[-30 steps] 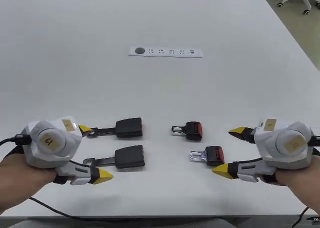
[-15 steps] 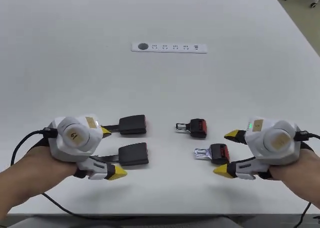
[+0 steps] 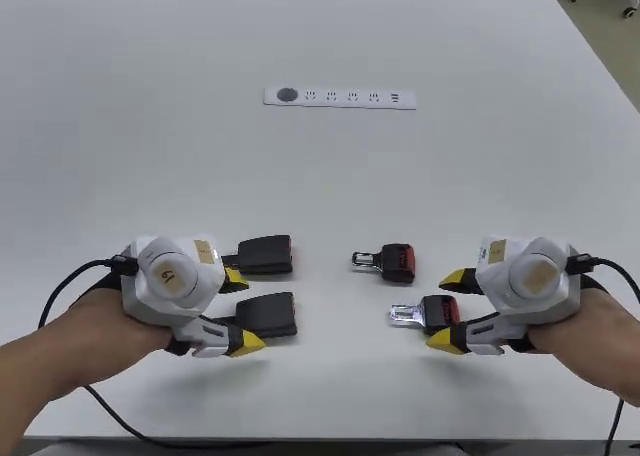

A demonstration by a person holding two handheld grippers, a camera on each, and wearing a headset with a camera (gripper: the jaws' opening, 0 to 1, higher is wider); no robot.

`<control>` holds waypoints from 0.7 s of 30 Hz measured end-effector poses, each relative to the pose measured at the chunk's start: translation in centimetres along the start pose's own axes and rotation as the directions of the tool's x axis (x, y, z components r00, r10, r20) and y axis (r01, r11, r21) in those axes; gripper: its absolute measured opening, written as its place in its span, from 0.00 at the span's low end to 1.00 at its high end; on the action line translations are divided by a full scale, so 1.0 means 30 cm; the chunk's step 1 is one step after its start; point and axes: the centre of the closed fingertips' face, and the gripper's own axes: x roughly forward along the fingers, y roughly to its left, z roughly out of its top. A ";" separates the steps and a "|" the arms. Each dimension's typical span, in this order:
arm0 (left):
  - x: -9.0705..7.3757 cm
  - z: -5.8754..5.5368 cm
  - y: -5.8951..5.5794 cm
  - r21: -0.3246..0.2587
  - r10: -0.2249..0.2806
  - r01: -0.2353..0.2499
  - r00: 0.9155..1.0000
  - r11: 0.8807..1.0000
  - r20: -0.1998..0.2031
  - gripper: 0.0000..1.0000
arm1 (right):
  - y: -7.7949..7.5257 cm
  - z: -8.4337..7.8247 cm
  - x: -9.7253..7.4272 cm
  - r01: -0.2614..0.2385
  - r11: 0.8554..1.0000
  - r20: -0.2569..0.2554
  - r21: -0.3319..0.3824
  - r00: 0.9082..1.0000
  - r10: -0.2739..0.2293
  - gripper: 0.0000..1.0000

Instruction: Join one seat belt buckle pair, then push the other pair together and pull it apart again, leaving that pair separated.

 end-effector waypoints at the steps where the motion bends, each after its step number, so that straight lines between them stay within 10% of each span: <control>1: 0.003 -0.010 0.005 0.006 0.001 -0.001 1.000 1.000 -0.007 0.49 | -0.001 0.000 0.000 -0.003 1.000 -0.004 -0.007 1.000 0.003 0.45; 21: 0.035 -0.022 -0.016 0.153 -0.074 0.091 0.991 0.984 -0.115 0.34 | -0.009 -0.037 0.036 -0.081 0.993 -0.058 -0.082 0.995 0.077 0.39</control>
